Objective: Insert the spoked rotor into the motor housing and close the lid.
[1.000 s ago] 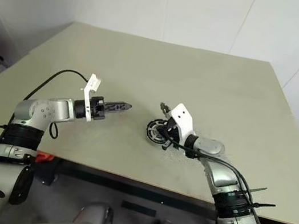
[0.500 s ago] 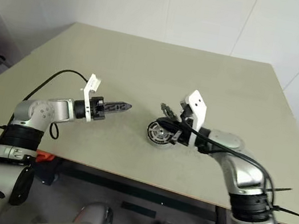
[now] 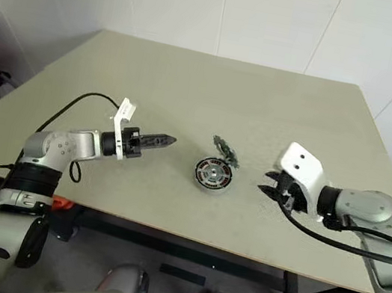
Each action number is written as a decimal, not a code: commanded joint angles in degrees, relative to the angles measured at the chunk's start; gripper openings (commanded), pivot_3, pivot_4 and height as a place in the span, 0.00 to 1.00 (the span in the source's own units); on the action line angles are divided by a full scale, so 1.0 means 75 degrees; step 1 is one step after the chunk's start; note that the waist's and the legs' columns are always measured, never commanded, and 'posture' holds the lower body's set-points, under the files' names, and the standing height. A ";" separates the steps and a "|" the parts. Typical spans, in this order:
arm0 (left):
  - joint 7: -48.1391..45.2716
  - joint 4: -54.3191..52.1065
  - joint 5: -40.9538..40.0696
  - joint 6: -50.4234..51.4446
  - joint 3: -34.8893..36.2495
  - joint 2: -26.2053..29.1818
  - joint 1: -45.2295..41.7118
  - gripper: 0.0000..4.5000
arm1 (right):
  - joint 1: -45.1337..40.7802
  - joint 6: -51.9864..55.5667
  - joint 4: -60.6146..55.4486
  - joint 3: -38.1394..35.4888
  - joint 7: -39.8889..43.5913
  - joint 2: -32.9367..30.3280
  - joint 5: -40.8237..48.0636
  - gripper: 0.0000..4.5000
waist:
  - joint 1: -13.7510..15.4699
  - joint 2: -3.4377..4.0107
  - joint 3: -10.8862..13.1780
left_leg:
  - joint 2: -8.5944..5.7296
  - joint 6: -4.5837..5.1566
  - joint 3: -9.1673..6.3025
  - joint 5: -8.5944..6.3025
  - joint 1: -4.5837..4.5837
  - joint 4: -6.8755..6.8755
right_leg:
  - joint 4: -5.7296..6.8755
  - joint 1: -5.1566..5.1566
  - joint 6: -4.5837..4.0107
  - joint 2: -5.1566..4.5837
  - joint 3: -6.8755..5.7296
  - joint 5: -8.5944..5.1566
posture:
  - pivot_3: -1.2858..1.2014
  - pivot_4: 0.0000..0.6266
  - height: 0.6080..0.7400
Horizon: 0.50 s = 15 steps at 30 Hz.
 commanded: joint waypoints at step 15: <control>-0.0083 0.0049 0.0000 -0.0229 0.0014 0.0026 -0.0356 0.67 | -0.1395 -0.0501 -0.0193 0.1204 -0.0934 0.1219 -0.1030 0.57 | -0.0053 0.0005 -0.0003 | -0.0001 0.0011 -0.0003 -0.0006 -0.0053 0.0005 | 0.0027 -0.0060 -0.0063 -0.0001 0.0005 0.0033 | 0.52 0.00 1.00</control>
